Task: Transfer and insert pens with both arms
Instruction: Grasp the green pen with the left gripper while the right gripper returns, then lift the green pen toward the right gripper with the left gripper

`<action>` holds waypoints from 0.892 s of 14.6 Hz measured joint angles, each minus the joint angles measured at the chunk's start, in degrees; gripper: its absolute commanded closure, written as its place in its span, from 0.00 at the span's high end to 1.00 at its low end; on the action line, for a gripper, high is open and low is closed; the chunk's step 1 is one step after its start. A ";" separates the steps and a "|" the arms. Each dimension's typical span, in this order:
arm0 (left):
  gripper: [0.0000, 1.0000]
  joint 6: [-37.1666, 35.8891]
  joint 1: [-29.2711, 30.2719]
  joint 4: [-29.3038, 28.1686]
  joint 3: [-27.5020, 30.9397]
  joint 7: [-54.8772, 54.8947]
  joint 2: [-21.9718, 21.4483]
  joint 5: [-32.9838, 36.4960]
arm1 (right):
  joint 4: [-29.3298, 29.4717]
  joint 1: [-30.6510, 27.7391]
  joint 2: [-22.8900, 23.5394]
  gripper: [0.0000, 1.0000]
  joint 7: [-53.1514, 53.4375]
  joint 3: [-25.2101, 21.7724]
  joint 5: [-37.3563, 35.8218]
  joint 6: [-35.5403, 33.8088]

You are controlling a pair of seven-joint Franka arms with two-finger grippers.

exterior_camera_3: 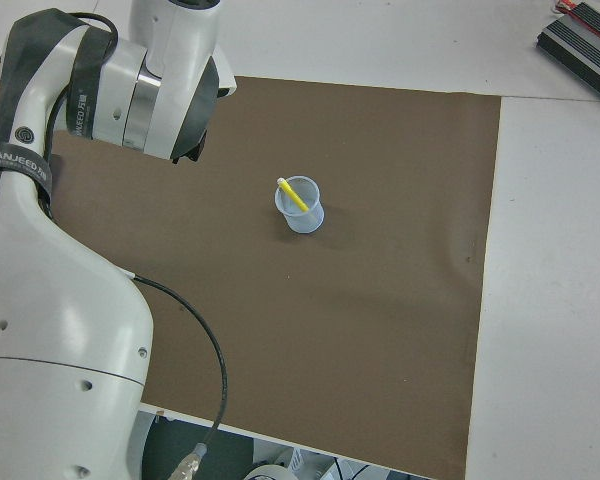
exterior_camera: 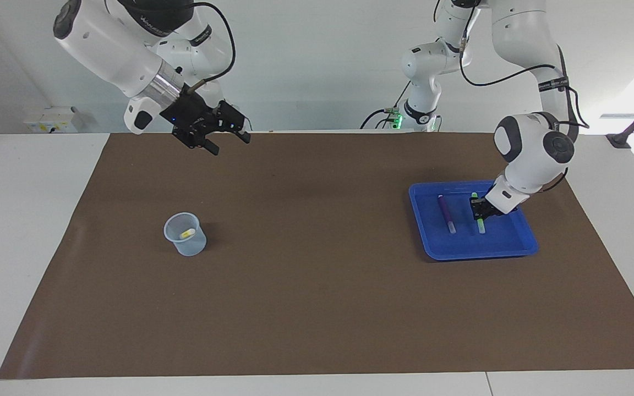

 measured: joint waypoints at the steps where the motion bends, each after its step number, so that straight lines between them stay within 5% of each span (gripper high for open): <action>1: 0.00 -2.90 -0.03 1.88 -0.13 -1.40 0.00 -0.03 | -0.60 0.74 -0.22 1.00 2.52 0.04 0.84 1.12; 8: 0.00 -21.11 -2.29 13.69 -1.21 -29.84 -0.08 -12.98 | -2.89 6.26 -1.19 1.00 12.23 0.15 1.94 7.83; 13: 0.00 -23.40 -5.26 16.27 -3.71 -58.85 -0.81 -25.97 | -4.27 6.75 -1.55 1.00 12.23 0.10 1.96 10.86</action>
